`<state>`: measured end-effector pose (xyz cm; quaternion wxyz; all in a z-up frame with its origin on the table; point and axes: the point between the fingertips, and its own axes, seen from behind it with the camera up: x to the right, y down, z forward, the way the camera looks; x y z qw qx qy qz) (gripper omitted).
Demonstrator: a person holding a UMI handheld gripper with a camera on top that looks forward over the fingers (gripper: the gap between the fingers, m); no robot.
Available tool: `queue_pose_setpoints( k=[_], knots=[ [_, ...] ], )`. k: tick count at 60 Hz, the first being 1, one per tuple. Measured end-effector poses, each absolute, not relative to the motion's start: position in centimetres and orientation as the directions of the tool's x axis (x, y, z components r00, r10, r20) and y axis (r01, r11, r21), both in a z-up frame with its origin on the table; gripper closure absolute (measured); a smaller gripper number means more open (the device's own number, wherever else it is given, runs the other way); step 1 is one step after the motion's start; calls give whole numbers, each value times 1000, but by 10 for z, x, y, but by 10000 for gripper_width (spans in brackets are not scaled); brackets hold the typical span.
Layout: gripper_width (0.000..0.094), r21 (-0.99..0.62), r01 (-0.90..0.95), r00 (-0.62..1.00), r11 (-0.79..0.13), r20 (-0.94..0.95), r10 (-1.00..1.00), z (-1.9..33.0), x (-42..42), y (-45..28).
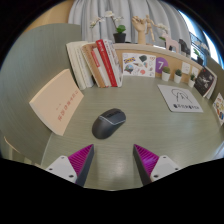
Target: Arrange mouse
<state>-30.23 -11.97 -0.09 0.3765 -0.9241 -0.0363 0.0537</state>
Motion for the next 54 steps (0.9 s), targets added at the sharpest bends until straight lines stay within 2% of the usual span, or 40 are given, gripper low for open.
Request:
queue_pose_setpoints(
  k=[11, 26, 33, 40, 54],
  knots=[
    [140, -687, 24, 993, -727, -69, 98, -15, -340, -73],
    [171, -694, 25, 994, -719, -59, 91, -15, -359, -12],
    [258, -682, 75, 994, -727, -3, 105, -18, -359, 7],
    [450, -671, 78, 994, -737, -8, 112, -18, -362, 14],
    [545, -608, 102, 992, -787, 6, 124, -22, -361, 12]
  ],
)
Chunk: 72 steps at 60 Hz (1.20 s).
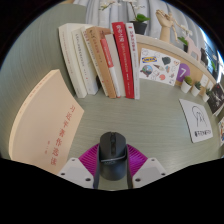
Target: Arrange mouse
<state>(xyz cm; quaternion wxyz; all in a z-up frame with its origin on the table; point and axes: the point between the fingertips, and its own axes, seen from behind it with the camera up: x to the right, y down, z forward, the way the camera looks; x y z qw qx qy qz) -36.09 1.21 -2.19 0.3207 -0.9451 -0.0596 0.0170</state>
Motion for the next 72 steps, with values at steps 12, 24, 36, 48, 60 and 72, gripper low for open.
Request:
queue_pose_setpoints(
  k=[12, 24, 36, 48, 60, 72],
  knots=[
    [608, -579, 88, 991, -810, -28, 128, -20, -362, 14],
    [607, -640, 122, 987, -759, 0, 159, 31, -318, 31],
    [606, -815, 89, 996, -573, 58, 72, 157, -197, 87],
    [606, -878, 89, 995, -471, 94, 13, 208, -64, 133],
    [609, -793, 94, 995, -602, 87, 41, 124, 19, 151],
    [609, -680, 54, 998, -731, 25, 50, 28, 36, 143]
  ],
)
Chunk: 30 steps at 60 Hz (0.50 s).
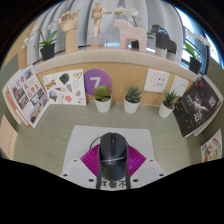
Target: Arrange mouse
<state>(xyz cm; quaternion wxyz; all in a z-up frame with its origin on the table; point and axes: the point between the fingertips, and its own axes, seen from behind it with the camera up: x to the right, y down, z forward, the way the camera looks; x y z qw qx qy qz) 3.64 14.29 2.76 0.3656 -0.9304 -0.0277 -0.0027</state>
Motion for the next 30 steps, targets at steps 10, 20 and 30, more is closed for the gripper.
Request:
queue_pose_setpoints(
  k=[10, 20, 30],
  knots=[
    [590, -620, 38, 998, -784, -11, 57, -14, 37, 133],
    [501, -643, 38, 998, -765, -5, 55, -12, 38, 138],
    [340, -650, 15, 998, -760, -38, 53, -13, 32, 139]
  ],
)
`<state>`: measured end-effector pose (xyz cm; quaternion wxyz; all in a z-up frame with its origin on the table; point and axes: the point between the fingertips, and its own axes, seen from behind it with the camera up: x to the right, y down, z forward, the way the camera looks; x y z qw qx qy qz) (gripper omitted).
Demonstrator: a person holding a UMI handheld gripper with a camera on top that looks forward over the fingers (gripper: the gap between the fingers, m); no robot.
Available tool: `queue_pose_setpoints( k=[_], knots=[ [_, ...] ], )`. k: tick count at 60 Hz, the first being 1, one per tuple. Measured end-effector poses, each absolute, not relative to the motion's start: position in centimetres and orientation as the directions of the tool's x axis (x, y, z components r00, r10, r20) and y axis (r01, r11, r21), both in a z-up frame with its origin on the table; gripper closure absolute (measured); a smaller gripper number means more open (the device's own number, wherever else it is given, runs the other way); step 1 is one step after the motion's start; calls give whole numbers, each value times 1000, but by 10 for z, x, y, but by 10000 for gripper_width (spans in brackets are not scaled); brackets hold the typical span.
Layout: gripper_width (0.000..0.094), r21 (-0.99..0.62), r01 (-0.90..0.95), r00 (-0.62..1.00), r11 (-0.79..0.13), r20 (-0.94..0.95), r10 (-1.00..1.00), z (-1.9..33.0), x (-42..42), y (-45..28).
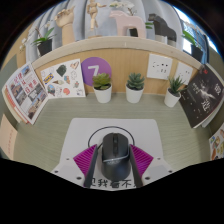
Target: Arrange mouse
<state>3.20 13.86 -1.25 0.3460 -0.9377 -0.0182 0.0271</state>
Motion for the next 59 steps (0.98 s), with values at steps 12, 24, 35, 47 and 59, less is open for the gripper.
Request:
queue_pose_setpoints(
  k=[12, 24, 35, 47, 59],
  knots=[
    [78, -632, 59, 998, -773, 9, 69, 5, 25, 128],
    [77, -717, 8, 1000, -697, -11, 23, 93, 12, 100],
    [76, -803, -47, 999, -595, -27, -42, 169, 3, 56],
    [77, -845, -40, 997, -534, 0, -74, 211, -8, 0],
    [79, -862, -30, 997, -507, 10, -77, 224, -25, -50]
  ],
)
